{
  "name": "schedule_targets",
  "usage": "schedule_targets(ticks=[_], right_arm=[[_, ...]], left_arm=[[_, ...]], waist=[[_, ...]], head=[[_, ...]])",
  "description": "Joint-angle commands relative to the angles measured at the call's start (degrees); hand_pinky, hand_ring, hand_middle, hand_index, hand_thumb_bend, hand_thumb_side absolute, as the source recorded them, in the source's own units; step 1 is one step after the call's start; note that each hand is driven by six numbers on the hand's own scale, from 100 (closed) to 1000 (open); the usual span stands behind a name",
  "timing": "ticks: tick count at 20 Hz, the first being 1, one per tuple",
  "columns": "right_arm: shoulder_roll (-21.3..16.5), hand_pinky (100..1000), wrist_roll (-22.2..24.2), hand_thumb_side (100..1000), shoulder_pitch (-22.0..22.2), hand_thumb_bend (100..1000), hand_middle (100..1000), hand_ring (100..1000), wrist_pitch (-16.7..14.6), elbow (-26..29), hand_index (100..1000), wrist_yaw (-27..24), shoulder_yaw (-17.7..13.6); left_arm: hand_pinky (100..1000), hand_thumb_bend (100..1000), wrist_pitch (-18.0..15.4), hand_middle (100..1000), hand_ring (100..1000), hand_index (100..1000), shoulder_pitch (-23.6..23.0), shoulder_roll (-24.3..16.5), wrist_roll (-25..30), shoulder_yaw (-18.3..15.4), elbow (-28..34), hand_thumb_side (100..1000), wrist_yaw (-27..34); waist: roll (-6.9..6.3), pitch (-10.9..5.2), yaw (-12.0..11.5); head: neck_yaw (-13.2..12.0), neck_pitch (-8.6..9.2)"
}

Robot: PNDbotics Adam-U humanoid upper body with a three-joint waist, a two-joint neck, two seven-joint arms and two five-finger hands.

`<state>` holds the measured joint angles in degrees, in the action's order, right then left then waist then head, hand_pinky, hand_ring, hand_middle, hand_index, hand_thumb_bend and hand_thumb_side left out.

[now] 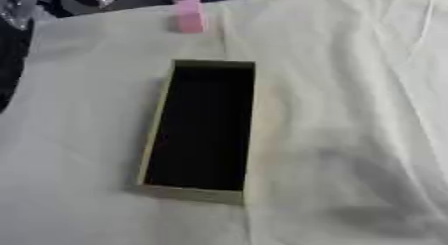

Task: Pick up objects on the table and place them in the box.

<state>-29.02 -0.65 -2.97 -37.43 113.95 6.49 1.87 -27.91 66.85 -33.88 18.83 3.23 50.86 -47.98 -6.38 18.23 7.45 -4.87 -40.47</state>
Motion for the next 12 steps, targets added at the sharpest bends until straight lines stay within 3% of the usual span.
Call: schedule_targets(ticks=[1, 12], right_arm=[[-0.8, 893, -0.2, 644, 0.1, 100, 592, 959, 0.0, 0.6, 893, -0.7, -0.9], [-0.4, 893, -1.2, 645, 0.7, 100, 595, 957, 0.2, 0.6, 894, -1.1, -2.3]], left_arm=[[546, 100, -2.9, 702, 599, 821, -0.8, -1.2, -1.0, 3.7, 5.7, 100, 3.2], [557, 109, -11.9, 698, 611, 810, -8.1, -0.4, -6.1, 15.7, 21.4, 100, 12.6]], waist=[[0.59, -1.5, -0.4], [1.06, -2.3, -2.2]], head=[[1.0, -0.83], [4.1, -1.64]])
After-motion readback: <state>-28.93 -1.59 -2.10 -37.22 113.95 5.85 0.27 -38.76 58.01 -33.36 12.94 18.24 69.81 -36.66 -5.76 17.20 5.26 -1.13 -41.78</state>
